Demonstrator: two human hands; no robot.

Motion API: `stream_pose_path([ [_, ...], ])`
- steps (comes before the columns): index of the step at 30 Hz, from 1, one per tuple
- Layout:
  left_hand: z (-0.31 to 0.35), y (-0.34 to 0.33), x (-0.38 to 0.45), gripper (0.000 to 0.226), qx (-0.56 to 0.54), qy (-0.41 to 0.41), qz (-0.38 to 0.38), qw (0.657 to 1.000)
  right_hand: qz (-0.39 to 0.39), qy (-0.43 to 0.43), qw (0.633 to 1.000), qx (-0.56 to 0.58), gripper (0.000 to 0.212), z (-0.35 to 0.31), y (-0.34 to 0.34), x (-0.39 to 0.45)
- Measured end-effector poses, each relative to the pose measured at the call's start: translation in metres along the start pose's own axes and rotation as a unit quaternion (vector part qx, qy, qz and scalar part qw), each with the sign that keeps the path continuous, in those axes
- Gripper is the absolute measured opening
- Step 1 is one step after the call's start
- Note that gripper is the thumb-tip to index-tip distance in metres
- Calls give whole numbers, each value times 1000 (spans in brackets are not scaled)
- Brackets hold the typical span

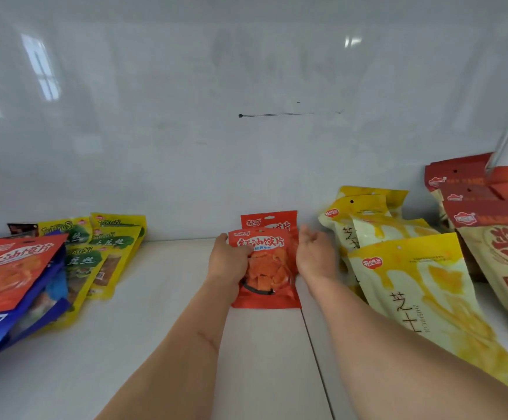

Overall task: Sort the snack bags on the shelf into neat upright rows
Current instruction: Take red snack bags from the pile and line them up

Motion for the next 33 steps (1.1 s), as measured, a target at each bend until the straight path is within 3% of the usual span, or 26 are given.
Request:
stream_pose_path([
  [8,14,9,12,25,-81,53,-23,995,-37,15,999,33,48,-1,5,0],
  [13,7,-11,4,24,39,-1,1,999,-30,8,998,57,58,-3,14,3],
  [18,0,-30,-4,34,170,-81,27,982,-68,-14,996,56,45,7,11,5],
  [24,9,-27,-10,53,247,-120,51,960,-41,64,994,-74,43,8,3,2],
  [27,23,-4,-22,52,390,-185,90,898,-9,178,956,-234,40,-5,0,-10],
  [31,37,46,-38,34,621,-268,134,724,-25,334,894,-299,33,-36,-18,-40],
  [33,40,74,-45,28,685,-279,138,659,-48,390,863,-317,30,-52,-29,-61],
])
Point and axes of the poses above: each hand's wrist, its own x-axis towards the middle knuckle, its own y-axis out of the back of the hand, z = x × y, the point moved 4 cm from there along x, towards the middle knuckle, and after that the axes turned 2 degrees about z, right-handed, at the moved point
